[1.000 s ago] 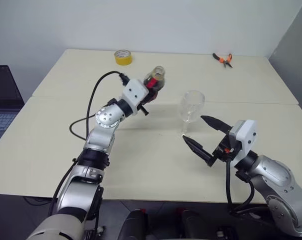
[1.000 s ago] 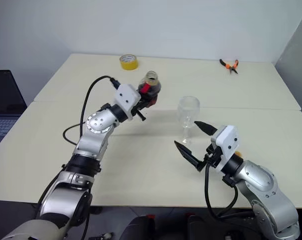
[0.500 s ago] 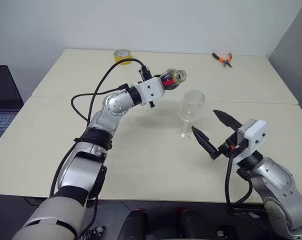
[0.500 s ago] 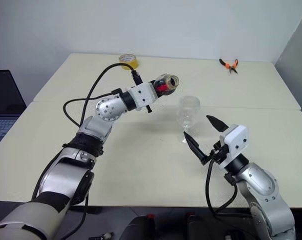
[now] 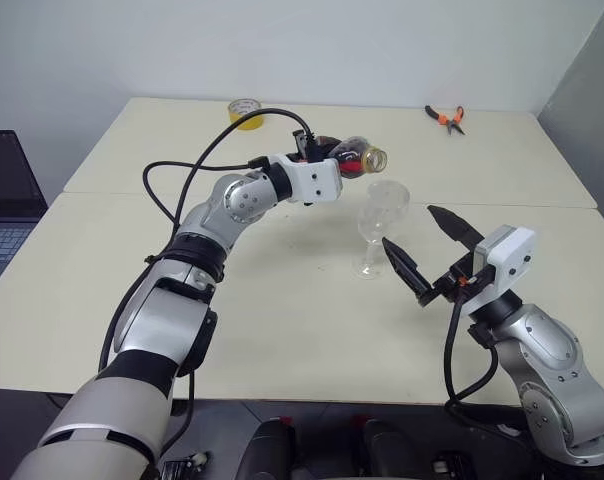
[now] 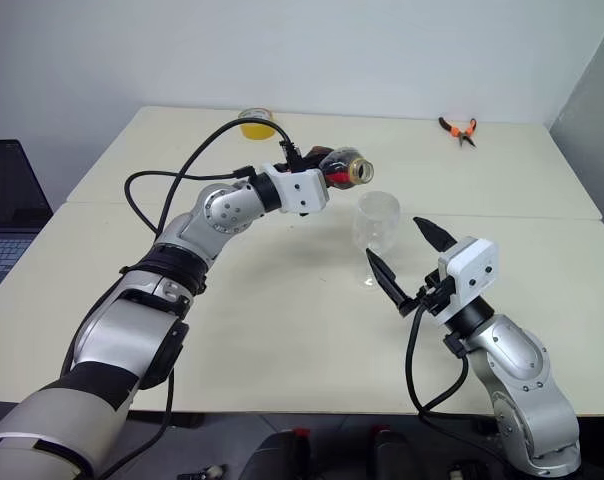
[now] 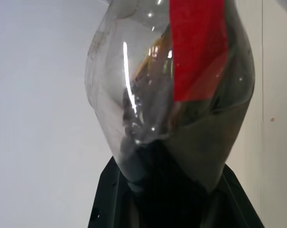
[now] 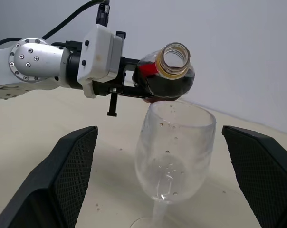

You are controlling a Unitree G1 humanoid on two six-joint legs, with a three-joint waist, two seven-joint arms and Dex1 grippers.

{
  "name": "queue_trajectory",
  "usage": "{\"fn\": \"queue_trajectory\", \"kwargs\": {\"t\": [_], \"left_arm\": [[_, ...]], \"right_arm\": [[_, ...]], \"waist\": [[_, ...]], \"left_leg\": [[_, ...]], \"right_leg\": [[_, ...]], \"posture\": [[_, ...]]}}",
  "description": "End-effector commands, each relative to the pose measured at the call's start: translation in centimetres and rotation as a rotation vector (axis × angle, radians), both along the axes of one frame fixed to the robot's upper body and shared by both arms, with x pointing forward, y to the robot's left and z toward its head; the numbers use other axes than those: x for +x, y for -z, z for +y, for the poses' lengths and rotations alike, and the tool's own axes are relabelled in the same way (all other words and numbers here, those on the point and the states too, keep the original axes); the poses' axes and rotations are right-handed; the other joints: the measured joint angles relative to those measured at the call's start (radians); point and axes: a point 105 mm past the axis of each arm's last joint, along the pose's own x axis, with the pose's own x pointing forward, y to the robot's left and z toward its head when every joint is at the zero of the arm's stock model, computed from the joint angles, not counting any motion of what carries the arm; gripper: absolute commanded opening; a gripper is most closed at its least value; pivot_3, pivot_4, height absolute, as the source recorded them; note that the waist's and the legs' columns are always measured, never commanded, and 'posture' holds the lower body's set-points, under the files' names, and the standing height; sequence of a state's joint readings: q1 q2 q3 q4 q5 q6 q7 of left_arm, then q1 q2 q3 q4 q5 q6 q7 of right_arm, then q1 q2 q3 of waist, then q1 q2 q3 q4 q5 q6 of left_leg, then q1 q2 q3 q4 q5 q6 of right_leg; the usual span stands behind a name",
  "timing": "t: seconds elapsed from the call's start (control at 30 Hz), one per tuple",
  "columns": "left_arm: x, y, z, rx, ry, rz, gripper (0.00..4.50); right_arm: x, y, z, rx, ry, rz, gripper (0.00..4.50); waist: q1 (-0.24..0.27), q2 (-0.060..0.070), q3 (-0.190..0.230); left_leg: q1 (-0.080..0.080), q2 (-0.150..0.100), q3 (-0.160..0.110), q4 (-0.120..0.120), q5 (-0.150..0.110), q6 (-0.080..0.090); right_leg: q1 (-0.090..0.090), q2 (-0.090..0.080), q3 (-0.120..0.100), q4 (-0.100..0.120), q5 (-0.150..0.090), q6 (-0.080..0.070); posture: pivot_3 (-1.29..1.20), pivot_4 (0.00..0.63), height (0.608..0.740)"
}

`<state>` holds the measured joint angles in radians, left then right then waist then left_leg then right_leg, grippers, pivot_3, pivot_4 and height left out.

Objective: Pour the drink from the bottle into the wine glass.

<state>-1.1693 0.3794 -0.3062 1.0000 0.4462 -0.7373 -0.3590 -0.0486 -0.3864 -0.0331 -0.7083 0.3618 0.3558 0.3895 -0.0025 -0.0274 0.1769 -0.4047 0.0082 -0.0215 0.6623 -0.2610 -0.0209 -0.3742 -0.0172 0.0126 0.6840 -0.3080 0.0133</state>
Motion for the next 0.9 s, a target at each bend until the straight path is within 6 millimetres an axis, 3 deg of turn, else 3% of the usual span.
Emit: {"fn": "queue_trajectory", "kwargs": {"t": [0.03, 0.27, 0.9], "left_arm": [[-0.3, -2.3, -0.6, -0.006, 0.028, -0.083, 0.67], [0.2, -3.0, -0.8, 0.100, 0.001, -0.168, 0.67], [0.3, -4.1, -1.1, 0.175, -0.018, -0.314, 0.66]], "right_arm": [[-0.4, -0.7, 0.3, -0.014, -0.012, -0.049, 4.50], [0.1, 0.2, -0.1, -0.041, 0.035, -0.016, 4.50], [0.3, 1.0, 0.1, -0.040, 0.028, 0.007, 4.50]], "waist": [[0.000, 0.000, 0.000], [0.000, 0.000, 0.000], [0.000, 0.000, 0.000]], "left_leg": [[0.000, 0.000, 0.000, 0.000, 0.000, 0.000], [-0.001, 0.000, 0.000, 0.000, 0.000, 0.000], [-0.004, 0.000, 0.002, 0.002, 0.001, -0.002]], "right_leg": [[0.000, 0.000, 0.000, 0.000, 0.000, 0.000], [-0.001, 0.000, 0.000, 0.000, 0.000, 0.000], [-0.007, 0.000, 0.000, 0.005, 0.000, 0.000]], "posture": [[0.00, 0.150, 0.740], [0.00, 0.150, 0.740], [0.00, 0.150, 0.740]]}}
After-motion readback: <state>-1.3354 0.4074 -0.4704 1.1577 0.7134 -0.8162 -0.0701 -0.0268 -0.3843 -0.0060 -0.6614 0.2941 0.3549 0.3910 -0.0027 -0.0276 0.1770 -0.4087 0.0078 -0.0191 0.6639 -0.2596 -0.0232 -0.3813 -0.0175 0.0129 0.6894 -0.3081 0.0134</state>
